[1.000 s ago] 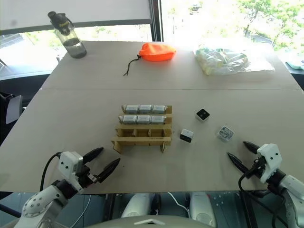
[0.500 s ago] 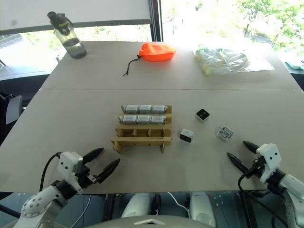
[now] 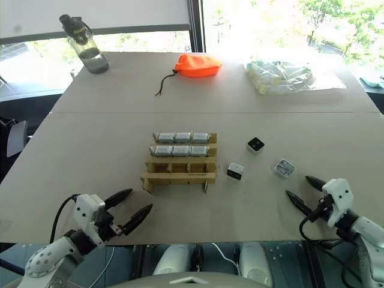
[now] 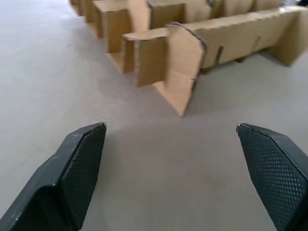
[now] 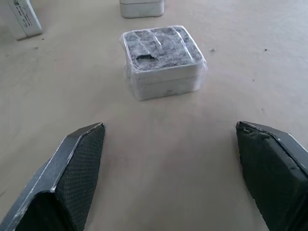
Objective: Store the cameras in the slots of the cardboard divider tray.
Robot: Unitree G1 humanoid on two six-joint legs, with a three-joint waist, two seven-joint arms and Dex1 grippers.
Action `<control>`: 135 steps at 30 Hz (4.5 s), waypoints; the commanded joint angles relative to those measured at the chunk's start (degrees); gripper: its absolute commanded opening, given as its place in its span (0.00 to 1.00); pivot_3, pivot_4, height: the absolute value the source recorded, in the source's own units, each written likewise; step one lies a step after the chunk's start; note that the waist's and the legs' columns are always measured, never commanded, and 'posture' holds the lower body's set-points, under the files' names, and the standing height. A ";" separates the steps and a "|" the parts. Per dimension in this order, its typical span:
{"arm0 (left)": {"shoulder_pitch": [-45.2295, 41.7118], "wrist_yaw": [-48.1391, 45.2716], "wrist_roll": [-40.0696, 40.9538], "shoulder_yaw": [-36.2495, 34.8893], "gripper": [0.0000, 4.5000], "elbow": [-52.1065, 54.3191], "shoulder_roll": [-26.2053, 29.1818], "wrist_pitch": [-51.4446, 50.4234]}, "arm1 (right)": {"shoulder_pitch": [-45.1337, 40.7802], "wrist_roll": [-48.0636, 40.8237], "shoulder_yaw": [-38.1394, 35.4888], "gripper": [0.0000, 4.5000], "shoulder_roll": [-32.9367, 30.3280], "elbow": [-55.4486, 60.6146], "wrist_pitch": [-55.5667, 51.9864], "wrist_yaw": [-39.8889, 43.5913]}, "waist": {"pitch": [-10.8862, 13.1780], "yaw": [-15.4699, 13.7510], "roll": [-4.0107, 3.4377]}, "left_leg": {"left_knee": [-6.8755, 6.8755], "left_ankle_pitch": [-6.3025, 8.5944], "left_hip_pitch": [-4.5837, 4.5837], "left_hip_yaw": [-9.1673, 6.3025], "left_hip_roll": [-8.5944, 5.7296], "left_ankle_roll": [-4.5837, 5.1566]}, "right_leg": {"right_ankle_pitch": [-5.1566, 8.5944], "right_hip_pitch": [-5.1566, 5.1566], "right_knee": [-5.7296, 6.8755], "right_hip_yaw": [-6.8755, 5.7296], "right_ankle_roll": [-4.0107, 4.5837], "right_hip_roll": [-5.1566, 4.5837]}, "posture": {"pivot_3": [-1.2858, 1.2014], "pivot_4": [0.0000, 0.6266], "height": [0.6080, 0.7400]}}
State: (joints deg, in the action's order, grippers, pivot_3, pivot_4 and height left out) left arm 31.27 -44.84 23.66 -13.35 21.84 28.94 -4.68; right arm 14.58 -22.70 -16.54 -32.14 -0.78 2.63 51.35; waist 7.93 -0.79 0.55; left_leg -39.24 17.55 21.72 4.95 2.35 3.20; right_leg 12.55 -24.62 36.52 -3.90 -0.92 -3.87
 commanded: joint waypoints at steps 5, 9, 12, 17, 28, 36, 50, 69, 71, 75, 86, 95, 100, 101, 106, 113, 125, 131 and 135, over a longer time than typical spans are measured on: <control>-2.30 -11.85 8.50 -2.55 1.00 5.76 8.74 -0.64 | -5.14 3.17 2.44 0.96 -2.36 -1.82 -0.87 -0.28 | 0.03 -0.07 0.03 | -0.01 0.00 0.00 -0.01 0.01 0.00 | -0.01 -0.01 0.02 -0.02 0.02 0.00 | 0.52 0.24 1.00; -4.27 -16.86 12.86 -5.15 1.00 9.47 15.81 -4.61 | -7.96 4.23 3.14 0.96 -2.70 -3.60 -1.73 -0.77 | 0.03 -0.02 0.01 | -0.02 -0.01 0.01 -0.01 0.00 -0.01 | -0.12 0.00 0.02 -0.01 0.19 -0.01 | 0.52 0.24 1.00; -6.48 -18.89 15.17 -7.35 1.00 10.95 19.61 -6.74 | -9.43 4.77 3.57 0.96 -2.73 -4.73 -1.56 -0.74 | 0.04 0.02 0.00 | -0.02 -0.01 0.01 0.02 0.00 -0.02 | -0.12 0.00 0.02 0.01 0.19 0.04 | 0.52 0.24 1.00; -9.75 -21.33 16.76 -10.63 1.00 11.34 24.07 -9.67 | -10.72 4.75 4.32 0.96 -2.67 -4.68 -1.47 -0.36 | 0.08 0.23 0.06 | -0.02 -0.03 -0.03 0.09 0.02 -0.04 | -0.11 0.01 0.03 0.07 0.15 0.10 | 0.52 0.24 1.00; -13.71 -21.31 22.18 -14.36 1.00 10.63 24.54 -16.14 | -10.71 2.98 4.41 0.96 -2.46 -3.48 -2.50 1.32 | 0.12 0.22 0.00 | -0.01 -0.15 -0.08 0.14 0.07 -0.27 | -0.06 0.00 0.09 0.12 0.00 0.16 | 0.52 0.24 1.00; -14.17 -21.45 21.55 -14.98 1.00 10.40 24.19 -16.81 | -11.13 3.08 4.30 0.41 -2.40 -3.80 -0.88 1.52 | 0.14 0.12 -0.01 | -0.02 -0.16 -0.07 0.16 0.05 -0.28 | -0.11 0.00 0.09 0.14 0.11 0.15 | 0.52 0.24 1.00; -21.30 -15.84 19.32 -10.61 1.00 6.83 23.45 -20.17 | -26.29 12.83 12.47 0.41 -2.55 0.06 11.81 1.07 | 0.25 0.37 -0.11 | -0.02 -0.21 -0.13 0.17 0.03 -0.36 | -0.08 0.00 0.17 0.16 -0.08 0.18 | 0.52 0.24 1.00; -51.49 -17.82 13.25 10.14 1.00 -9.29 23.67 -30.32 | -62.81 41.75 40.67 0.41 8.07 -20.77 47.74 -1.83 | 0.74 0.92 0.33 | -0.04 -0.35 0.14 0.12 -0.09 -0.62 | -0.28 -0.18 0.16 0.04 -0.07 0.19 | 0.52 0.24 1.00; -51.98 -20.27 12.66 11.42 1.00 -10.67 23.76 -30.20 | -64.23 43.60 41.33 0.41 9.10 -21.88 47.89 -3.65 | 0.74 1.25 0.33 | -0.07 -0.36 0.13 0.15 -0.09 -0.64 | -0.28 -0.18 0.21 0.04 -0.07 0.17 | 0.52 0.24 1.00; -53.84 -22.77 12.95 12.70 1.00 -12.56 23.17 -31.99 | -64.84 45.31 42.06 0.41 9.93 -21.67 47.60 -5.57 | 0.75 1.57 0.33 | -0.07 -0.39 0.11 0.13 -0.07 -0.69 | -0.28 -0.18 0.26 0.03 -0.07 0.19 | 0.52 0.24 1.00; -60.87 -25.90 13.58 14.94 0.82 -15.90 19.99 -37.91 | -64.58 46.04 42.86 0.41 10.23 -19.90 45.97 -7.48 | 0.75 1.62 0.34 | -0.10 -0.40 0.12 0.11 -0.07 -0.71 | -0.29 -0.18 0.28 0.03 -0.07 0.18 | 0.52 0.24 1.00; -62.06 -27.09 12.39 15.59 0.15 -16.92 19.61 -38.51 | -64.72 46.93 42.64 0.41 10.13 -19.44 45.74 -9.15 | 0.76 1.62 0.35 | -0.10 -0.40 0.12 0.09 -0.06 -0.70 | -0.29 -0.19 0.29 0.04 -0.07 0.17 | 0.52 0.24 1.00; -61.92 -27.18 11.94 15.83 0.15 -16.57 19.46 -38.61 | -64.69 46.90 42.49 0.41 10.04 -19.27 45.74 -9.66 | 0.76 1.62 0.34 | -0.10 -0.40 0.13 0.09 -0.06 -0.70 | -0.29 -0.19 0.29 0.04 -0.07 0.17 | 0.52 0.24 1.00; -61.87 -27.16 11.89 15.81 0.15 -16.44 19.43 -38.64 | -64.63 46.75 42.48 0.41 10.01 -19.18 45.69 -9.63 | 0.76 1.62 0.34 | -0.10 -0.40 0.13 0.09 -0.06 -0.70 | -0.29 -0.19 0.29 0.04 -0.07 0.17 | 0.52 0.24 1.00; -61.94 -26.86 11.67 15.44 0.15 -16.32 19.35 -38.44 | -63.77 44.63 42.36 0.69 9.70 -17.49 44.31 -8.26 | 0.76 1.61 0.34 | -0.10 -0.41 0.12 0.09 -0.05 -0.70 | -0.29 -0.19 0.30 0.05 -0.07 0.17 | 0.52 0.24 1.00; -61.65 -26.92 11.77 14.53 0.15 -16.10 19.97 -38.44 | -61.78 40.31 42.59 0.99 8.83 -13.41 41.53 -6.22 | 0.76 1.55 0.35 | -0.10 -0.40 0.13 0.08 -0.03 -0.70 | -0.29 -0.19 0.29 0.04 -0.07 0.17 | 0.52 0.24 1.00; -52.21 -29.28 11.25 6.57 0.15 -11.75 27.09 -33.69 | -45.86 20.70 36.67 0.99 -2.36 7.59 22.19 2.79 | 0.78 1.37 0.36 | -0.07 -0.40 0.17 0.00 0.02 -0.70 | -0.28 -0.18 0.25 0.00 -0.07 0.05 | 0.52 0.24 1.00; -49.79 -34.58 5.87 5.86 0.15 -15.33 32.41 -22.21 | -33.11 3.45 27.62 0.99 -12.27 21.04 -0.50 5.60 | 0.83 0.97 0.36 | -0.07 -0.39 0.16 -0.05 -0.04 -0.68 | -0.24 -0.16 0.22 -0.13 -0.03 -0.05 | 0.52 0.24 1.00; -52.89 -35.87 3.26 9.02 0.15 -16.25 30.68 -17.31 | -25.53 -2.85 22.26 0.99 -14.64 24.07 -7.40 5.91 | 0.79 0.45 0.42 | -0.08 -0.39 0.05 -0.05 -0.04 -0.66 | -0.22 -0.06 0.25 -0.11 0.00 0.02 | 0.52 0.24 1.00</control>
State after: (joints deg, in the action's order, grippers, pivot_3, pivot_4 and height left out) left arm -19.91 -79.83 28.01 -5.04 5.42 60.30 -25.16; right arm -13.03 -21.16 9.18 -46.49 20.64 -1.43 57.37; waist 8.72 -0.34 0.97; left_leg -39.33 17.16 21.76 4.91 2.30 2.55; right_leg 12.32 -24.67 36.77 -4.00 -0.94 -3.83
